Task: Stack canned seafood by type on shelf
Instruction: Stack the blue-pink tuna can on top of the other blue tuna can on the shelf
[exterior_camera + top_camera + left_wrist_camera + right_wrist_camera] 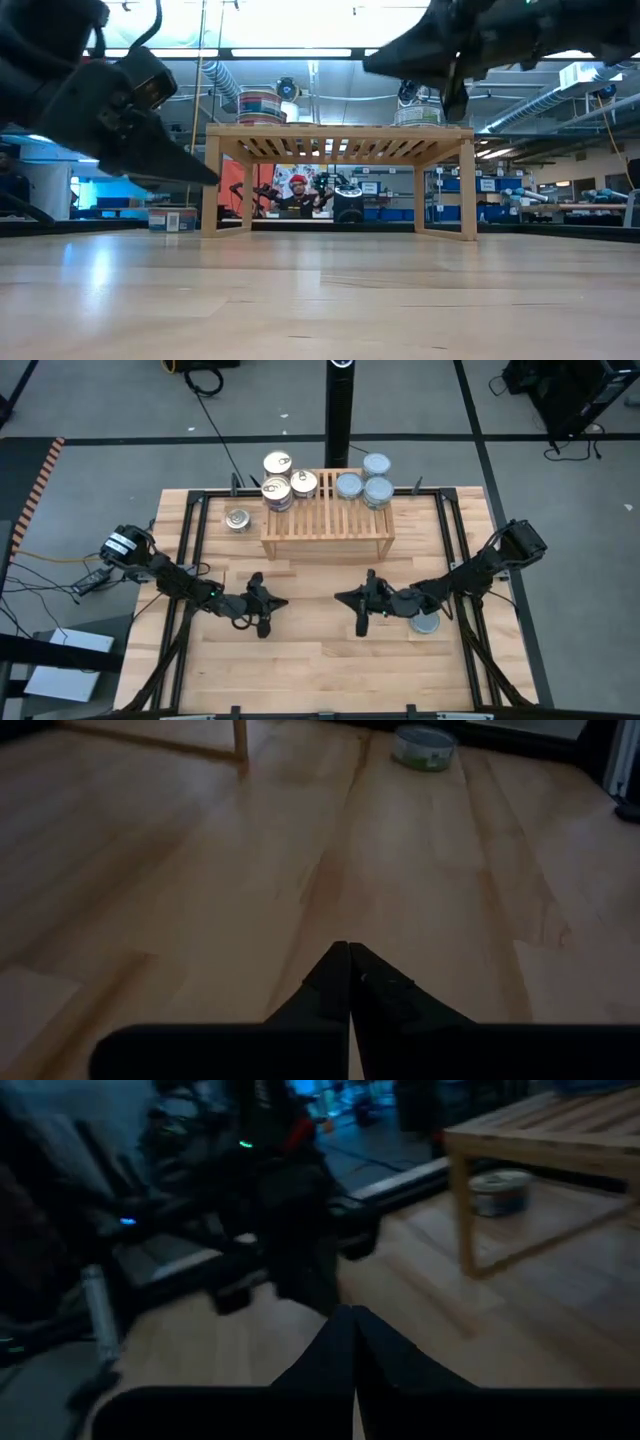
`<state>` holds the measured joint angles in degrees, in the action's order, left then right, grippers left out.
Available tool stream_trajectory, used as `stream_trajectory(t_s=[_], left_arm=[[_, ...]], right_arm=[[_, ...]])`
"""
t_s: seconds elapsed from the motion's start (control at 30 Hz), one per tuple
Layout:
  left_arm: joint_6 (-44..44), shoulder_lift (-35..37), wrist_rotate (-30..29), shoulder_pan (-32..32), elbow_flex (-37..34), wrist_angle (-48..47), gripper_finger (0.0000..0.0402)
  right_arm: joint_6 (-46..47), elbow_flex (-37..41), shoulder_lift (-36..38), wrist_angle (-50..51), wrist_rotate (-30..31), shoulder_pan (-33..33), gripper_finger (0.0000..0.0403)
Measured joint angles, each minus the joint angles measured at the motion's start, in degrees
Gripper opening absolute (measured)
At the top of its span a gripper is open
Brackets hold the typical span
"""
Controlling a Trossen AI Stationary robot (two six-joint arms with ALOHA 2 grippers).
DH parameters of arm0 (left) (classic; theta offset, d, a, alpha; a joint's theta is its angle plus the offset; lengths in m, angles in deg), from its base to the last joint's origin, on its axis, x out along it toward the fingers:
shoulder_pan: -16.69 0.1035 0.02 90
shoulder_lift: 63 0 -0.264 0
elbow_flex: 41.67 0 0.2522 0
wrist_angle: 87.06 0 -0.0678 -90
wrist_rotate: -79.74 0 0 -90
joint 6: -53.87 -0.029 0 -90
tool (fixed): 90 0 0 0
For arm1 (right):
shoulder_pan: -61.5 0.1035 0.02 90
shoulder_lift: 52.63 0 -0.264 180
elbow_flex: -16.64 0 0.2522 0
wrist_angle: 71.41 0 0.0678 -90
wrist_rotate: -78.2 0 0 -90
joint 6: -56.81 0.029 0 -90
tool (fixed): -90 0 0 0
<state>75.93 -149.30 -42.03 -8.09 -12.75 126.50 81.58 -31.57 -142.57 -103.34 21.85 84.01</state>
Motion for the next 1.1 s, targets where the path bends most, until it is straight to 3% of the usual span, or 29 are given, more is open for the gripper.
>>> stream_trajectory(t_s=[0.17,0.3,0.43,0.6,0.8,0.93,1.1], left_arm=[[-2.53,0.08,2.47,1.88,1.9,-0.49,0.0007],[-3.8,2.44,6.14,3.36,4.67,-6.91,0.0007],[-5.5,7.25,6.21,3.76,10.81,-24.66,0.0007],[-4.85,13.22,4.63,3.74,23.76,-56.72,0.0007],[4.48,16.42,-7.08,3.8,36.03,-92.31,0.0007],[14.06,19.84,-13.68,4.67,38.9,-103.18,0.0007],[18.9,26.13,-14.96,8.28,36.88,-106.14,0.0007]], right_arm=[[-4.66,0.0,0.01,1.41,-0.17,-1.78,0.0007],[-9.04,0.0,0.11,0.72,-0.15,-3.55,0.0007],[-11.41,0.0,0.11,0.75,-0.2,-4.75,0.0007],[-13.96,0.0,0.62,0.68,-0.66,-5.3,0.0007],[-16.8,-0.02,3.44,2.64,-1.03,-5.72,0.0007],[-17.19,-0.02,5.89,5.25,-1.0,-5.82,0.0007],[-17.38,-0.02,9.14,9.96,-0.96,-5.8,0.0007]])
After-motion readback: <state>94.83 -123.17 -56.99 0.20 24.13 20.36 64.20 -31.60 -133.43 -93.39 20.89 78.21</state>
